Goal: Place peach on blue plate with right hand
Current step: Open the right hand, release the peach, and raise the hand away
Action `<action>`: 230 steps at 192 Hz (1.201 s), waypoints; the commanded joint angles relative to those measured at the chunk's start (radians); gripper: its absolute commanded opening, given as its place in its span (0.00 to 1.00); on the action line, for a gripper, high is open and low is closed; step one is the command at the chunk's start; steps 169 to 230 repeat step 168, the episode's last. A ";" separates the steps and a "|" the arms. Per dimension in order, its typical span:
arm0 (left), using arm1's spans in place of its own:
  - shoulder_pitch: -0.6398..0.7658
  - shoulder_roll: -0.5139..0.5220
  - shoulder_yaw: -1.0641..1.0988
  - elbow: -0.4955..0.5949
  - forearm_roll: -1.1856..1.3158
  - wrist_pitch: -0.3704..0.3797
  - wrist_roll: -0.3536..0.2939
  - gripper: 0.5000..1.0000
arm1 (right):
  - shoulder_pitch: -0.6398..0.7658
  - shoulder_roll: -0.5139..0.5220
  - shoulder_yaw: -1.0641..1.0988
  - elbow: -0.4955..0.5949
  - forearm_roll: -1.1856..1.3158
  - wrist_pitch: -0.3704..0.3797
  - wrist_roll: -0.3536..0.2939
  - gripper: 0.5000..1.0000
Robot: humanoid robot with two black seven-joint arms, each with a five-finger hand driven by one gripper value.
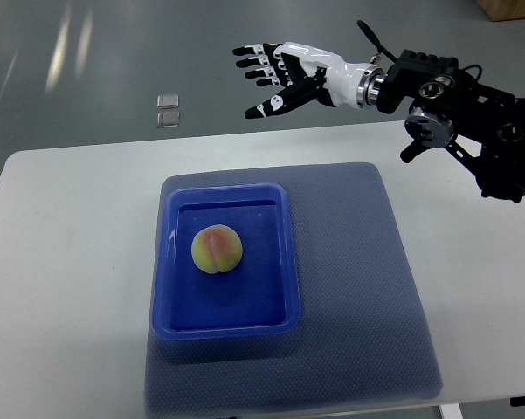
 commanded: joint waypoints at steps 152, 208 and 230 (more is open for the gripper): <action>0.000 0.000 0.000 -0.003 0.003 -0.002 0.000 1.00 | -0.454 0.183 0.568 -0.274 0.511 0.156 0.178 0.86; 0.000 0.000 0.000 -0.003 0.001 0.000 0.000 1.00 | -0.454 0.183 0.568 -0.274 0.511 0.156 0.178 0.86; 0.000 0.000 0.000 -0.003 0.001 0.000 0.000 1.00 | -0.454 0.183 0.568 -0.274 0.511 0.156 0.178 0.86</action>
